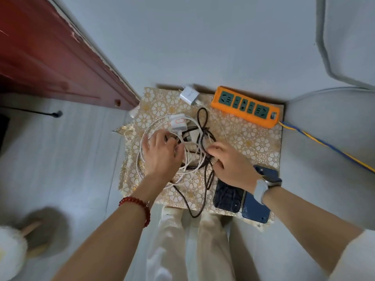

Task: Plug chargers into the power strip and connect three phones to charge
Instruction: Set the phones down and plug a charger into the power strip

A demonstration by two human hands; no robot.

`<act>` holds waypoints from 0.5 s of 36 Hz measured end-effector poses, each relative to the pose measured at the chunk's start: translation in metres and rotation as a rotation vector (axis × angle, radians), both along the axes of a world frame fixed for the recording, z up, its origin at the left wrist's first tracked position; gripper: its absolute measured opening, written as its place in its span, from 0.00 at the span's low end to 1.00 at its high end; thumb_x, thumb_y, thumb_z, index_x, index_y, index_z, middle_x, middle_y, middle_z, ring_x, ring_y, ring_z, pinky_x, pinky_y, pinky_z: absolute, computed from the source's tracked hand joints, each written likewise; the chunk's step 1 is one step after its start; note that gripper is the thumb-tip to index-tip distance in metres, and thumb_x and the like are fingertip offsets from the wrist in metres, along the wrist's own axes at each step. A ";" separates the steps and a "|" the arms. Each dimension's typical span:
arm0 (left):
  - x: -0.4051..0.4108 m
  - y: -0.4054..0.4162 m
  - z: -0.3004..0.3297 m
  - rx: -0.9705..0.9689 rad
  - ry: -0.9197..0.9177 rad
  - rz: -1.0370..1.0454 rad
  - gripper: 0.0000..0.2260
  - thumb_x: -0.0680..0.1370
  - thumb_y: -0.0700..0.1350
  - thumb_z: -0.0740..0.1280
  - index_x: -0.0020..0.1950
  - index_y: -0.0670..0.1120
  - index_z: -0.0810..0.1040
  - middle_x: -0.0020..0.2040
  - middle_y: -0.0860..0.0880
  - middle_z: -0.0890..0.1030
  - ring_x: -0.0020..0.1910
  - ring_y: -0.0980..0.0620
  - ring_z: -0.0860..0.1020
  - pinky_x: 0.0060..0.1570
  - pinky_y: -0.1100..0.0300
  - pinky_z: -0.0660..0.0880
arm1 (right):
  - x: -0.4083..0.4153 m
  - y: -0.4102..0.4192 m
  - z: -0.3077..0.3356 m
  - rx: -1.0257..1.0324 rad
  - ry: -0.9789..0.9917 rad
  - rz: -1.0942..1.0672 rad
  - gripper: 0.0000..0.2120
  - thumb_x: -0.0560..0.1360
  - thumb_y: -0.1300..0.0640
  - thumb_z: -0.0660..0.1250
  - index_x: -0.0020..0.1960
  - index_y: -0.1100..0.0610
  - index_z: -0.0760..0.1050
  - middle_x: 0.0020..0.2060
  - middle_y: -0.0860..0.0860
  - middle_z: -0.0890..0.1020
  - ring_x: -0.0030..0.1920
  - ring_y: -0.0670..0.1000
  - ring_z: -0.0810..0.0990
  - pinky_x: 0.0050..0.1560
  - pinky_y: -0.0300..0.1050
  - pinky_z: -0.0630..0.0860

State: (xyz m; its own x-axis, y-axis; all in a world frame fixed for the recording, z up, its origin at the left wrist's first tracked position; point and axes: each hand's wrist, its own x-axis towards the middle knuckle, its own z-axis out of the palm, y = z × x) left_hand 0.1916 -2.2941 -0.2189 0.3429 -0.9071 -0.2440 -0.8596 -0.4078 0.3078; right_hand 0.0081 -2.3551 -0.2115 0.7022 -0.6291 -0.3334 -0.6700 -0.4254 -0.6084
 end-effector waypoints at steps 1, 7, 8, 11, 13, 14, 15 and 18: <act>0.003 -0.001 0.000 -0.016 -0.006 0.013 0.14 0.77 0.53 0.60 0.48 0.44 0.79 0.66 0.44 0.70 0.69 0.45 0.64 0.72 0.42 0.49 | -0.001 -0.003 -0.001 -0.004 -0.032 -0.046 0.16 0.75 0.64 0.57 0.61 0.59 0.73 0.59 0.53 0.73 0.35 0.38 0.67 0.37 0.29 0.62; 0.008 -0.020 -0.002 0.207 0.080 0.011 0.27 0.78 0.59 0.52 0.75 0.55 0.49 0.77 0.49 0.40 0.76 0.48 0.41 0.72 0.41 0.40 | 0.021 -0.043 -0.005 -0.164 -0.085 -0.421 0.11 0.77 0.66 0.56 0.57 0.63 0.71 0.50 0.58 0.77 0.43 0.54 0.75 0.41 0.40 0.71; 0.009 -0.023 -0.003 0.237 0.091 -0.004 0.28 0.78 0.60 0.50 0.75 0.56 0.43 0.77 0.50 0.40 0.76 0.49 0.40 0.72 0.41 0.39 | 0.025 -0.051 -0.009 -0.133 -0.038 -0.449 0.12 0.77 0.65 0.56 0.59 0.63 0.70 0.52 0.58 0.76 0.49 0.55 0.75 0.48 0.44 0.73; 0.009 -0.026 -0.007 0.289 0.082 -0.086 0.30 0.78 0.63 0.47 0.75 0.55 0.38 0.77 0.52 0.43 0.76 0.50 0.40 0.71 0.39 0.37 | 0.037 -0.069 -0.025 -0.010 0.130 -0.464 0.14 0.77 0.62 0.56 0.62 0.62 0.68 0.54 0.58 0.76 0.55 0.58 0.74 0.59 0.55 0.73; 0.009 -0.025 -0.009 0.301 0.070 -0.122 0.30 0.78 0.63 0.46 0.75 0.55 0.40 0.77 0.54 0.46 0.76 0.51 0.42 0.71 0.39 0.38 | 0.044 -0.074 -0.028 0.085 0.219 -0.508 0.15 0.76 0.61 0.57 0.62 0.62 0.68 0.57 0.60 0.75 0.60 0.61 0.72 0.64 0.57 0.67; 0.009 -0.025 -0.010 0.301 0.075 -0.122 0.29 0.78 0.62 0.46 0.76 0.54 0.42 0.77 0.54 0.46 0.76 0.52 0.42 0.71 0.39 0.38 | 0.047 -0.076 -0.028 0.151 0.239 -0.548 0.16 0.77 0.60 0.58 0.63 0.61 0.68 0.59 0.60 0.74 0.64 0.62 0.69 0.67 0.57 0.64; 0.011 -0.024 -0.011 0.296 0.091 -0.114 0.28 0.79 0.61 0.45 0.76 0.54 0.44 0.77 0.55 0.47 0.76 0.53 0.43 0.72 0.39 0.39 | 0.051 -0.077 -0.027 0.217 0.245 -0.583 0.16 0.77 0.59 0.58 0.64 0.61 0.68 0.62 0.60 0.72 0.67 0.62 0.65 0.68 0.56 0.61; 0.017 -0.022 -0.009 0.265 0.187 -0.084 0.24 0.80 0.57 0.43 0.76 0.54 0.49 0.77 0.56 0.49 0.76 0.54 0.44 0.72 0.40 0.39 | 0.054 -0.080 -0.025 0.289 0.205 -0.589 0.12 0.79 0.57 0.57 0.58 0.61 0.73 0.52 0.56 0.78 0.54 0.56 0.74 0.54 0.46 0.68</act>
